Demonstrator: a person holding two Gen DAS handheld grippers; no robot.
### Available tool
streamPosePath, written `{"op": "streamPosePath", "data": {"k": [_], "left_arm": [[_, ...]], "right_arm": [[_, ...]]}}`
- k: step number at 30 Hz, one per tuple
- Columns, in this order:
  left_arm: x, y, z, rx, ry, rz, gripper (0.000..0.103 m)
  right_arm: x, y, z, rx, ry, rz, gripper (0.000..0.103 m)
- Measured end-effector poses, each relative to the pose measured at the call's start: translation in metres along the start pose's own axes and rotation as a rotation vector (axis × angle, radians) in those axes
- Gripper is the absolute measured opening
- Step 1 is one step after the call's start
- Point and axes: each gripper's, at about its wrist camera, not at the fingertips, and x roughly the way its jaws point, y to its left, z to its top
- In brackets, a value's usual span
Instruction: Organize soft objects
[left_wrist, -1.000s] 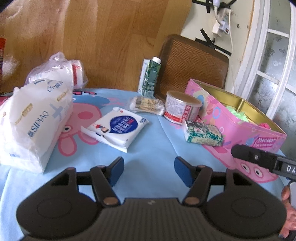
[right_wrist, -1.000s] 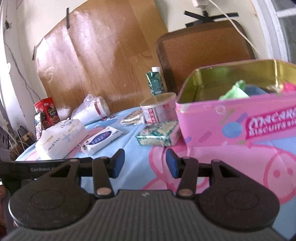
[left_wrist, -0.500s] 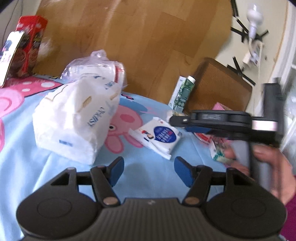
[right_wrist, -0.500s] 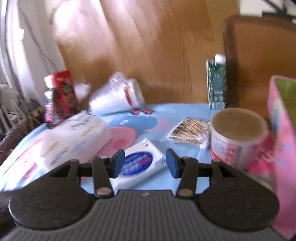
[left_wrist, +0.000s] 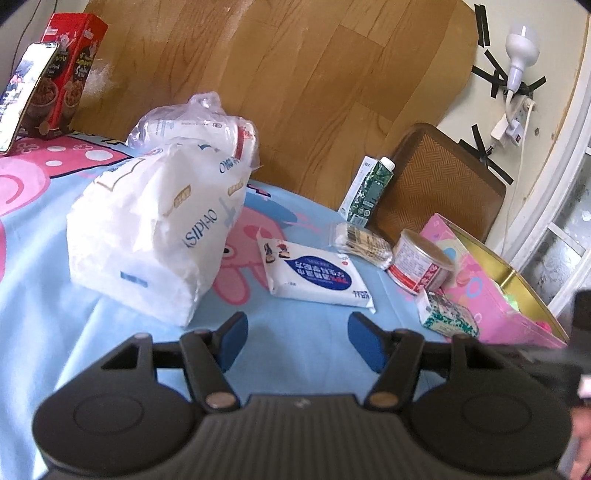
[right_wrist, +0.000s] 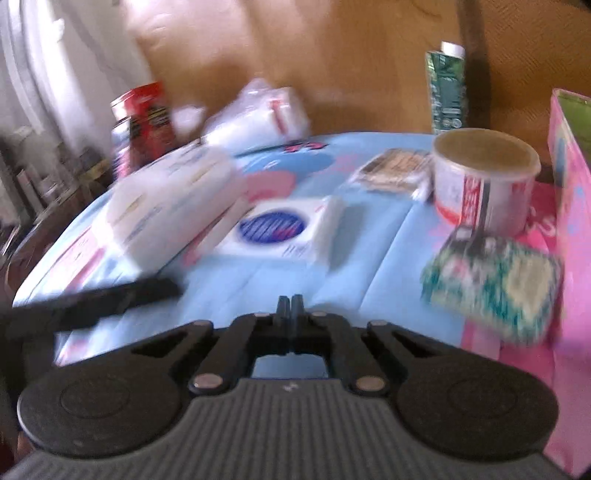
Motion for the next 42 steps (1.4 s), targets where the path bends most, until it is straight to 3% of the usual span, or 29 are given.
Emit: {"op": "streamPosePath", "data": {"k": [4,7,9,11,16,18,20,26,33,38,42], "left_arm": [[-0.001,0.001,0.000,-0.006,-0.005,0.009,0.061],[-0.003,0.001,0.000,-0.008,-0.014,0.012,0.061],[-0.003,0.001,0.000,-0.008,-0.015,0.010,0.061],[-0.003,0.001,0.000,-0.005,-0.012,0.008,0.062],[-0.002,-0.002,0.000,0.013,-0.006,0.001,0.062],[-0.002,-0.001,0.000,0.012,-0.009,-0.003,0.062],[-0.002,0.000,0.000,0.006,-0.009,-0.012,0.062],[-0.002,0.001,0.000,0.006,-0.009,-0.019,0.062],[0.002,0.000,0.001,0.014,0.016,-0.036,0.065],[0.003,-0.012,0.001,0.058,0.091,-0.130,0.069],[-0.008,-0.046,-0.004,0.138,0.110,-0.231,0.069]], "right_arm": [[-0.018,0.005,-0.008,-0.036,-0.094,-0.035,0.010],[-0.014,-0.003,0.004,0.020,-0.109,-0.019,0.022],[-0.007,-0.004,0.013,0.038,-0.122,-0.019,0.031],[0.003,-0.008,0.021,0.062,-0.131,-0.026,0.049],[0.039,-0.020,0.040,0.130,-0.070,-0.022,0.051],[0.049,-0.017,0.043,0.116,-0.076,-0.019,0.048],[0.051,-0.009,0.043,0.073,-0.072,-0.032,0.032],[0.034,-0.011,0.032,0.062,-0.100,-0.019,0.006],[-0.004,-0.014,0.006,0.082,-0.101,-0.016,0.006],[-0.049,-0.022,-0.025,0.143,-0.128,-0.008,0.002],[-0.078,-0.023,-0.051,0.125,-0.149,-0.067,0.004]]}}
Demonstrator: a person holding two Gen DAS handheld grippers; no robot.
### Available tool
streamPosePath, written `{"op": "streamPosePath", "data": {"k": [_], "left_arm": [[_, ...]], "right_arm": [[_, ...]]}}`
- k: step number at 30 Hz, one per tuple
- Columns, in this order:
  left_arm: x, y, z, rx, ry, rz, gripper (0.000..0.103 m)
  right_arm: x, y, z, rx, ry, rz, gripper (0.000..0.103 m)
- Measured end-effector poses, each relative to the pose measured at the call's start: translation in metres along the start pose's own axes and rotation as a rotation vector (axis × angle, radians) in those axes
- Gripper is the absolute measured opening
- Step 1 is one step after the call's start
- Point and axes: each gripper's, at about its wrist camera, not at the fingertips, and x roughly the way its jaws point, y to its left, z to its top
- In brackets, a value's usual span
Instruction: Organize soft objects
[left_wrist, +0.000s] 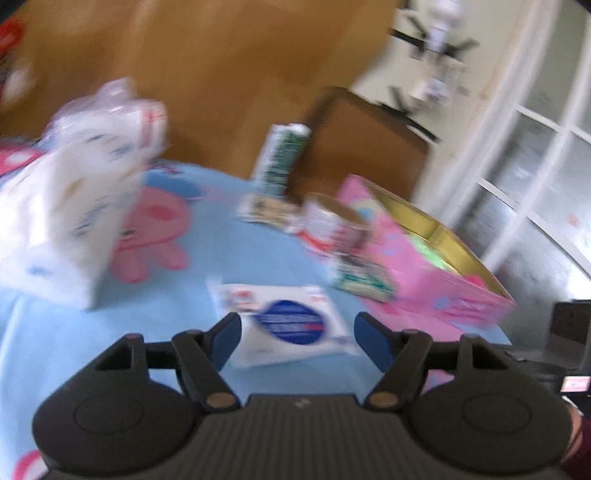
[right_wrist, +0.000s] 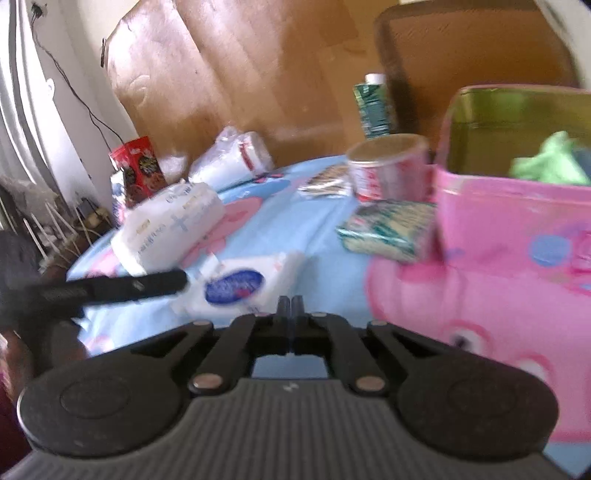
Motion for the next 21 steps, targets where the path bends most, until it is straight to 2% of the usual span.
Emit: {"op": "streamPosePath", "data": {"k": [3,5,6,8,10,14,16,17,21], "left_arm": [[0.008,-0.013,0.006,0.029,0.011,0.032,0.069],[0.016,-0.008,0.013,0.008,0.025,0.127,0.071],[0.020,-0.001,0.017,-0.026,0.036,0.166,0.071],[0.026,0.019,0.022,-0.126,0.059,0.158,0.071],[0.034,0.028,0.024,-0.170,0.086,0.145,0.068],[0.044,0.013,0.020,-0.076,0.105,0.161,0.052],[0.045,0.000,0.018,-0.040,0.100,0.205,0.051],[0.045,-0.006,0.019,-0.024,0.094,0.203,0.051],[0.040,-0.030,0.035,0.013,0.044,0.127,0.051]], "right_arm": [[-0.010,-0.002,-0.010,-0.037,-0.012,0.022,0.015],[-0.007,-0.001,-0.010,-0.064,-0.012,0.023,0.041],[-0.004,0.001,-0.008,-0.087,-0.014,0.010,0.044],[0.006,0.009,-0.004,-0.163,-0.008,0.001,0.045],[0.019,0.016,0.001,-0.230,0.016,0.013,0.049],[0.056,0.034,0.007,-0.353,0.083,0.042,0.058],[0.067,0.043,0.003,-0.413,0.059,0.020,0.056],[0.068,0.047,0.002,-0.417,0.051,0.004,0.055],[0.046,0.048,-0.004,-0.392,-0.050,-0.027,0.053]]}}
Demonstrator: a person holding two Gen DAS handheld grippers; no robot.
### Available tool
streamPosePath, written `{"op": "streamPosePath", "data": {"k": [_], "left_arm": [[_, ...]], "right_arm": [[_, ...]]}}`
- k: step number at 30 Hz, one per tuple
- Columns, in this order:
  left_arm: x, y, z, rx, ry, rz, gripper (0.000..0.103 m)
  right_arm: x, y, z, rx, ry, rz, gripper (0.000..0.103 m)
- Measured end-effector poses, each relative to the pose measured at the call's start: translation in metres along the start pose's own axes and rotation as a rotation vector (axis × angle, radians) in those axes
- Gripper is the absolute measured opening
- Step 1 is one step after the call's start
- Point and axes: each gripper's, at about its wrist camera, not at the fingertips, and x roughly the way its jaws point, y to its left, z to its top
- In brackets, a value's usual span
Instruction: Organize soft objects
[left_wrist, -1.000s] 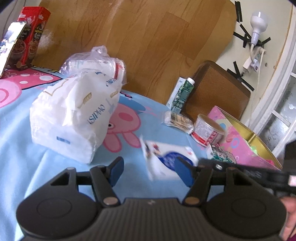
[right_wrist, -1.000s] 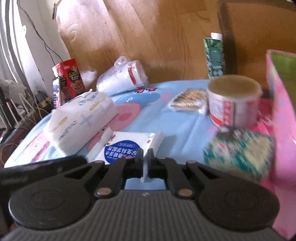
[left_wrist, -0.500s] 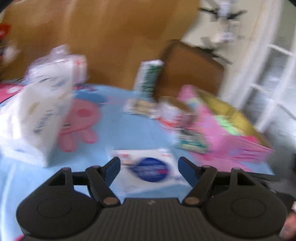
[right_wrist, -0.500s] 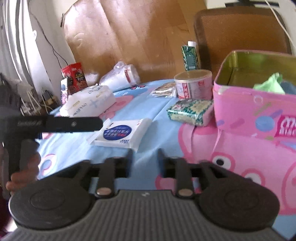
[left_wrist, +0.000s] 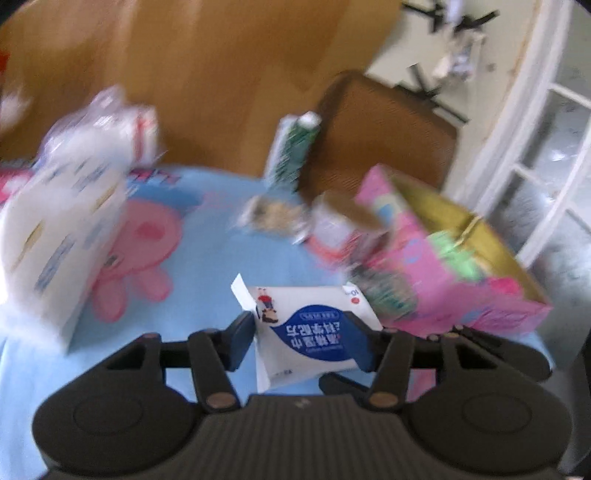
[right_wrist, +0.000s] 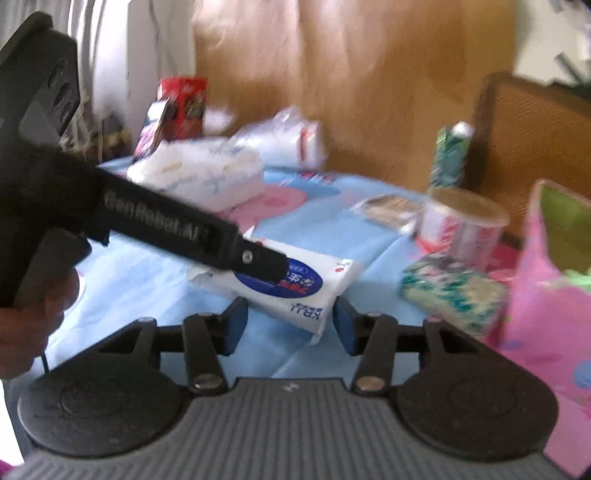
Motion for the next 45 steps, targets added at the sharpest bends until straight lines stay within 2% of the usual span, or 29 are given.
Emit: {"op": "streamPosePath", "data": {"k": [5,9,14,16,17,18,21,23,25,28,32,37,39,42,44,45], "left_arm": [[0.024,-0.056,0.033,0.087,-0.025,-0.100,0.051],[0.060,-0.108,0.052,0.153,-0.017,-0.164,0.051],[0.109,-0.161,0.068,0.221,-0.002,-0.198,0.051],[0.129,-0.173,0.072,0.227,0.002,-0.190,0.055],[0.139,-0.180,0.074,0.237,0.005,-0.176,0.064],[0.149,-0.185,0.074,0.252,0.013,-0.156,0.067],[0.158,-0.190,0.072,0.275,0.016,-0.071,0.065],[0.139,-0.179,0.071,0.253,-0.012,-0.095,0.065],[0.116,-0.165,0.068,0.244,-0.051,-0.101,0.066],[0.078,-0.138,0.059,0.231,-0.100,-0.107,0.067],[0.037,-0.094,0.036,0.237,-0.151,-0.045,0.068],[0.003,-0.019,0.004,0.169,-0.156,0.073,0.068],[-0.002,0.015,-0.004,0.106,-0.128,0.126,0.068],[-0.007,0.054,-0.015,0.041,-0.110,0.204,0.068],[-0.011,0.070,-0.020,0.001,-0.109,0.210,0.067],[-0.013,0.076,-0.021,-0.026,-0.114,0.185,0.067]], "right_arm": [[-0.047,-0.025,0.008,-0.014,-0.141,-0.144,0.051],[-0.076,-0.069,0.014,0.009,-0.164,-0.258,0.051],[-0.096,-0.130,0.017,0.053,-0.132,-0.363,0.051],[-0.098,-0.153,0.018,0.078,-0.116,-0.398,0.051],[-0.097,-0.163,0.019,0.089,-0.111,-0.413,0.051],[-0.094,-0.173,0.020,0.102,-0.105,-0.431,0.051],[-0.072,-0.201,0.021,0.130,-0.065,-0.519,0.051],[-0.061,-0.212,0.022,0.181,-0.029,-0.550,0.051],[-0.065,-0.215,0.018,0.239,-0.064,-0.529,0.051],[-0.081,-0.204,0.011,0.266,-0.136,-0.542,0.051],[-0.105,-0.174,0.003,0.320,-0.270,-0.503,0.051],[-0.105,-0.114,0.000,0.328,-0.349,-0.345,0.051],[-0.092,-0.093,0.000,0.319,-0.321,-0.263,0.050],[-0.060,-0.065,0.004,0.259,-0.212,-0.166,0.038],[-0.040,-0.051,0.009,0.215,-0.156,-0.136,0.036],[-0.031,-0.046,0.012,0.202,-0.138,-0.122,0.036]]}}
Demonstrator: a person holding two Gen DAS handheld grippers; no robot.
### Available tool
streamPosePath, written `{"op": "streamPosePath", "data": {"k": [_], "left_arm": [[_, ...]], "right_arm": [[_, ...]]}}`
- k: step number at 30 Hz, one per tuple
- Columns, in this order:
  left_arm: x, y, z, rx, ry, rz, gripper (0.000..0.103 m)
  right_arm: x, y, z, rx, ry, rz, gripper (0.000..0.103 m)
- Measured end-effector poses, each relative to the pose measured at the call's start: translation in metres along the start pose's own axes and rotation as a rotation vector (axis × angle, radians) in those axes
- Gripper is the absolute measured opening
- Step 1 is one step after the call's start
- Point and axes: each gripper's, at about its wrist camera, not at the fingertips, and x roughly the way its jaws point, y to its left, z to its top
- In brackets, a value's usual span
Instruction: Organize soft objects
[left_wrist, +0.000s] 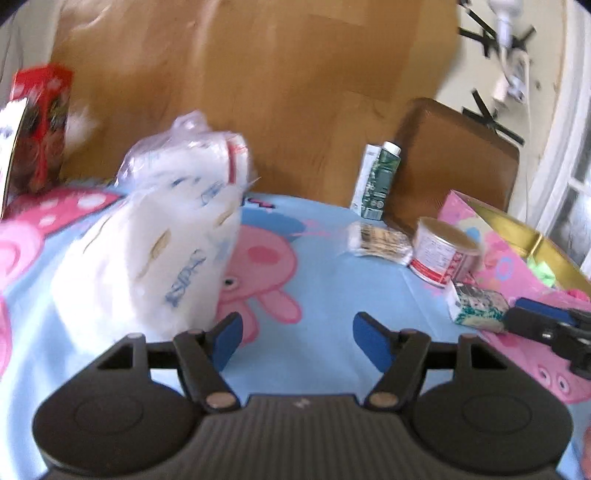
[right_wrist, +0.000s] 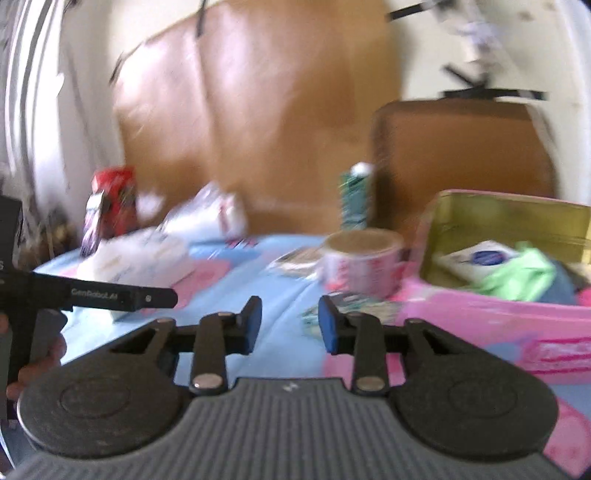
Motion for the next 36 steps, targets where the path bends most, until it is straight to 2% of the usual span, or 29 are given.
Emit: {"op": "streamPosePath", "data": {"k": [4,7,8,10,12,14,16,18,21,23,28,30,34,36], "left_arm": [[-0.004,-0.002,0.000,0.004,-0.049,-0.027,0.067],[-0.006,-0.005,-0.002,0.033,-0.074,-0.031,0.068],[-0.006,-0.006,-0.003,0.034,-0.080,-0.034,0.068],[-0.006,-0.003,-0.002,0.016,-0.091,-0.045,0.068],[-0.006,0.003,-0.001,-0.017,-0.093,-0.052,0.068],[-0.006,0.010,0.000,-0.050,-0.099,-0.069,0.068],[-0.007,0.011,-0.001,-0.058,-0.107,-0.069,0.068],[-0.007,0.011,0.000,-0.054,-0.109,-0.075,0.068],[-0.010,0.012,0.000,-0.066,-0.121,-0.086,0.070],[-0.010,0.014,0.000,-0.073,-0.125,-0.091,0.070],[-0.010,0.016,0.001,-0.078,-0.125,-0.095,0.070],[-0.010,0.017,0.001,-0.085,-0.125,-0.097,0.070],[-0.010,0.016,0.000,-0.080,-0.120,-0.094,0.070],[-0.009,0.014,0.000,-0.069,-0.112,-0.096,0.070]], "right_arm": [[0.035,0.019,0.017,-0.038,0.044,0.012,0.036],[0.068,0.031,0.047,-0.162,0.076,0.013,0.036],[0.082,0.032,0.061,-0.195,0.095,0.008,0.038],[0.118,0.028,0.089,-0.216,0.187,0.001,0.042],[0.161,0.018,0.111,-0.183,0.297,-0.016,0.048],[0.208,0.000,0.123,-0.083,0.432,-0.024,0.048],[0.237,-0.009,0.123,-0.016,0.494,-0.061,0.048],[0.257,-0.012,0.118,-0.014,0.542,-0.100,0.048],[0.272,-0.011,0.104,-0.004,0.615,-0.086,0.050],[0.266,-0.002,0.100,-0.034,0.606,-0.069,0.050],[0.224,0.024,0.087,-0.076,0.621,0.069,0.049],[0.197,0.033,0.077,-0.088,0.606,0.108,0.050],[0.133,0.033,0.052,-0.034,0.560,0.199,0.050],[0.098,0.032,0.040,-0.011,0.509,0.253,0.049]]}}
